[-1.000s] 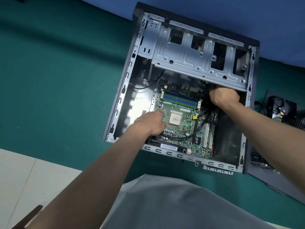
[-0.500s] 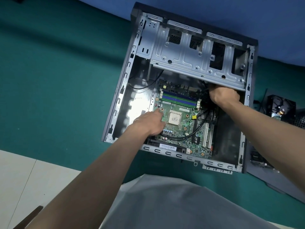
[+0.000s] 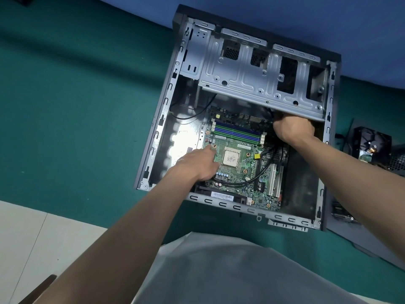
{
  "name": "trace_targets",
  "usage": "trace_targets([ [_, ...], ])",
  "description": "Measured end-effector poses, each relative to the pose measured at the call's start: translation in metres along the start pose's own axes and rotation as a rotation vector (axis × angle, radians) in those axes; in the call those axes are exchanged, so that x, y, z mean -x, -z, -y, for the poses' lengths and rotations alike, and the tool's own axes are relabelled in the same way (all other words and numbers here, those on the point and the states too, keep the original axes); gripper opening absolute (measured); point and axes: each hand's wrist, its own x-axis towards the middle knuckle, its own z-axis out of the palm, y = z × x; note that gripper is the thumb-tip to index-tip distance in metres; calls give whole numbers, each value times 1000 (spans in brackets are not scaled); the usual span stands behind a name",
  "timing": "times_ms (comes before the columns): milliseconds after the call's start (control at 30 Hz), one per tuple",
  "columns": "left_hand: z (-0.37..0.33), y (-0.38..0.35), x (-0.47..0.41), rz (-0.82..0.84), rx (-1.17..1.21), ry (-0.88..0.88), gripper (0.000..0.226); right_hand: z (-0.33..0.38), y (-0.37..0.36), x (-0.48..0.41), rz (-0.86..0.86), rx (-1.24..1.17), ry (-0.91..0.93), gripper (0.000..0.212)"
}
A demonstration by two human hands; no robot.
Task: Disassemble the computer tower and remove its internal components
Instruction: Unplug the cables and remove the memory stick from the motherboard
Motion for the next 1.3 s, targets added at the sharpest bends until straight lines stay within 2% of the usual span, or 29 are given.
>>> trace_targets([
  [133, 0, -1, 0, 5, -2, -4, 42, -1, 1, 1, -19, -28, -4, 37],
  [300, 1, -2, -1, -6, 4, -3, 43, 0, 2, 3, 17, -6, -4, 23],
  [467, 2, -3, -3, -15, 15, 0, 50, 0, 4, 3, 7, -1, -16, 35],
  [633, 3, -4, -3, -8, 18, 0, 42, -1, 3, 2, 5, -7, -27, 26],
  [800, 4, -3, -3, -7, 15, 1, 40, -1, 1, 1, -41, -91, -33, 45],
  [900, 3, -2, -2, -5, 11, 0, 37, -2, -1, -3, -17, -50, -31, 32],
  [1100, 3, -3, -1, -24, 35, 11, 35, 1, 1, -3, 22, -124, 2, 50],
  [1233, 6, -5, -3, -47, 60, 28, 31, -2, -1, -3, 7, -105, -33, 34],
  [1300, 6, -5, -3, -51, 68, 28, 31, -1, 0, -2, 5, -103, -31, 36],
])
